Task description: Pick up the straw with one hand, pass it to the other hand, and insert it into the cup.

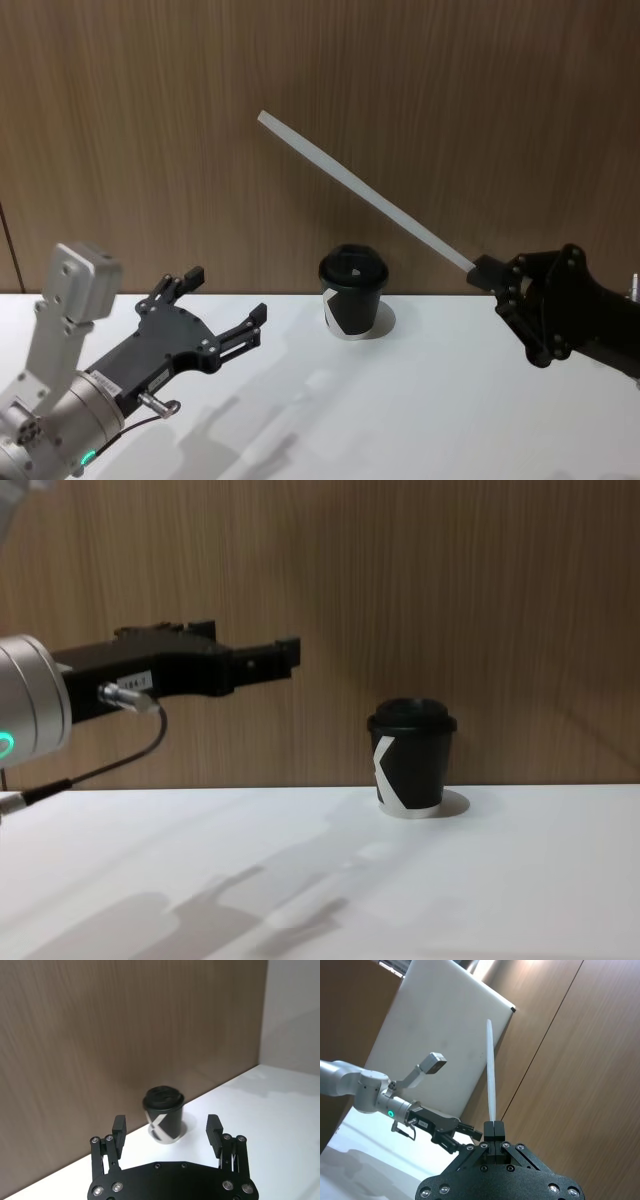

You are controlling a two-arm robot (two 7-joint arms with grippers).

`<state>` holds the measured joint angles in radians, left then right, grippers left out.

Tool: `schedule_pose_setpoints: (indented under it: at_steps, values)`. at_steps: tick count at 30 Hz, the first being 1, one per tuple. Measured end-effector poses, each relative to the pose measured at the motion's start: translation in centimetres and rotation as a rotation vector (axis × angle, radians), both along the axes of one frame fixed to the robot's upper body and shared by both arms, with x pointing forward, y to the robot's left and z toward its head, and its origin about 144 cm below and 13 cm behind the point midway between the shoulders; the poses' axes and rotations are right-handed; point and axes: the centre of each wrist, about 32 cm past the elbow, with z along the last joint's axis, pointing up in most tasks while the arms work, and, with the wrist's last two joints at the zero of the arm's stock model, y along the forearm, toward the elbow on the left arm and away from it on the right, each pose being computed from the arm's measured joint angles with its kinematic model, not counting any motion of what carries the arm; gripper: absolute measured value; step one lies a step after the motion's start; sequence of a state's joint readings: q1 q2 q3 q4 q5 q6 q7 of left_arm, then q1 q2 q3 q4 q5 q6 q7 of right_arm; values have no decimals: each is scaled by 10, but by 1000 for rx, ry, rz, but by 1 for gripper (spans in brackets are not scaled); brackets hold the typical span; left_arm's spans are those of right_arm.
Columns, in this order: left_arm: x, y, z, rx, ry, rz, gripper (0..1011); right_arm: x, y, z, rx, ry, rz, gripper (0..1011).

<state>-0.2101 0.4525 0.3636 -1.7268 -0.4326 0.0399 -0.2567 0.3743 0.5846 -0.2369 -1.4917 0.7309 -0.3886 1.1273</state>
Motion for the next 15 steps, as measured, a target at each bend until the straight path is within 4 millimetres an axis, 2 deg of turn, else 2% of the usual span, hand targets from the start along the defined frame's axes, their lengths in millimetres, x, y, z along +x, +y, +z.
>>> schedule_pose_setpoints:
  at_steps: [15]
  values:
    - [9,9,19,-173,78,-202,1003,0,0,0,0,0,3,1]
